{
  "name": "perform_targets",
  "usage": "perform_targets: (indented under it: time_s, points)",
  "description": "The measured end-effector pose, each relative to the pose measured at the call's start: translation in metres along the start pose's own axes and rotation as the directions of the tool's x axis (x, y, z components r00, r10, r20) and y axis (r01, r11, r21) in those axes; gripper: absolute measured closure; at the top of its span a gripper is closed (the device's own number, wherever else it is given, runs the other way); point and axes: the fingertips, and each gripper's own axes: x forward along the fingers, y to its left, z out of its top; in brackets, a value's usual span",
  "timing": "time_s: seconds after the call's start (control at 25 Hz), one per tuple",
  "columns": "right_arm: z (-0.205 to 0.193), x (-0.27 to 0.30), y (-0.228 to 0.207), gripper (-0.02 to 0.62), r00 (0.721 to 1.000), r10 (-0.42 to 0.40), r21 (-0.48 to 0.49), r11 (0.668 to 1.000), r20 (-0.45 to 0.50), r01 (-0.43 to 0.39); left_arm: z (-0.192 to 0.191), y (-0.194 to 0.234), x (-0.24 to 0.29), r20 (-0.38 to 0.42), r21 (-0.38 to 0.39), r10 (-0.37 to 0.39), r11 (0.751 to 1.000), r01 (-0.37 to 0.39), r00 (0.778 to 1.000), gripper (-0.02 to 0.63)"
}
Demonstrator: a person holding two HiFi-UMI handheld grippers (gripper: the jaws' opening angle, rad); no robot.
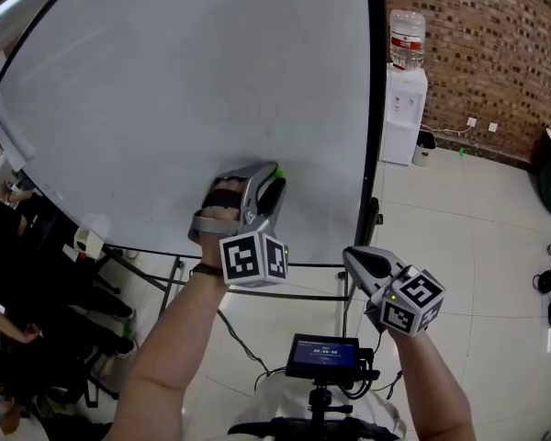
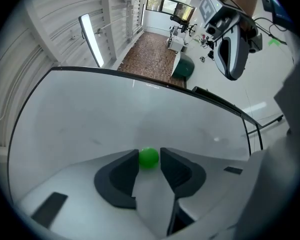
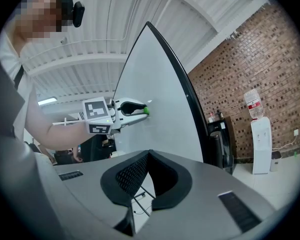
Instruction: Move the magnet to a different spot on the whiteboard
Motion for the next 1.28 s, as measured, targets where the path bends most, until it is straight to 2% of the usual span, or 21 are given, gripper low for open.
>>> perform_targets:
  time_s: [0.04, 0.16, 0.28, 0.36, 0.44, 0.48, 0.56, 0.6, 0.92, 1.0, 1.12, 1.16, 1.28]
  points:
    - [0.000, 0.000, -0.001, 0.565, 1.000, -0.002, 0.003, 1.000, 0.001, 0.002, -0.001, 0.000, 0.001, -0.005, 0.015, 0.005, 1.000, -0.005, 1.000, 0.467]
    - [-0.003, 0.002, -0.003, 0.565, 1.000, -0.006, 0.010, 1.000, 0.001, 0.006, -0.002, 0.000, 0.001, -0.019, 0.057, 0.024, 0.998, -0.023, 1.000, 0.463]
    - [-0.004, -0.001, -0.006, 0.565, 1.000, -0.006, 0.011, 1.000, 0.000, 0.006, 0.002, -0.002, 0.002, -0.024, 0.060, 0.031, 0.998, -0.030, 0.999, 0.463]
    - [-0.003, -0.002, -0.007, 0.565, 1.000, -0.007, 0.009, 1.000, 0.001, 0.007, 0.003, -0.004, 0.002, -0.014, 0.024, 0.023, 0.999, -0.022, 1.000, 0.466]
    - [-0.002, -0.001, -0.007, 0.565, 1.000, -0.008, 0.008, 1.000, 0.003, 0.008, 0.003, -0.003, 0.001, 0.013, -0.077, -0.002, 0.997, 0.003, 1.000, 0.476]
    - [-0.001, -0.002, -0.007, 0.565, 1.000, -0.008, 0.006, 1.000, 0.004, 0.008, 0.004, -0.001, 0.001, 0.034, -0.152, -0.019, 0.988, 0.024, 0.999, 0.477]
    - [-0.002, -0.004, -0.008, 0.565, 1.000, -0.010, 0.007, 1.000, 0.004, 0.010, 0.005, 0.004, 0.000, 0.077, -0.300, -0.047, 0.951, 0.068, 0.996, 0.479]
    - [-0.003, -0.005, -0.008, 0.565, 1.000, -0.012, 0.009, 1.000, 0.003, 0.012, 0.006, 0.006, 0.001, 0.090, -0.343, -0.050, 0.936, 0.077, 0.995, 0.479]
    - [-0.006, -0.017, -0.004, 0.565, 1.000, -0.021, 0.015, 1.000, -0.004, 0.021, 0.012, -0.005, -0.016, 0.120, -0.414, -0.044, 0.906, 0.091, 0.992, 0.478]
    - [-0.007, -0.019, -0.002, 0.565, 1.000, -0.018, 0.017, 1.000, -0.004, 0.019, 0.014, -0.012, -0.022, 0.134, -0.459, -0.054, 0.882, 0.111, 0.989, 0.477]
    - [-0.007, -0.022, 0.000, 0.565, 1.000, -0.014, 0.018, 1.000, -0.002, 0.014, 0.014, -0.028, -0.030, 0.171, -0.543, -0.099, 0.821, 0.177, 0.980, 0.477]
    - [-0.007, -0.023, 0.001, 0.565, 1.000, -0.012, 0.019, 1.000, -0.001, 0.012, 0.015, -0.032, -0.033, 0.176, -0.555, -0.112, 0.809, 0.192, 0.978, 0.477]
    - [-0.007, -0.027, 0.004, 0.565, 1.000, -0.003, 0.020, 1.000, 0.000, 0.003, 0.020, -0.046, -0.045, 0.174, -0.563, -0.147, 0.796, 0.221, 0.974, 0.476]
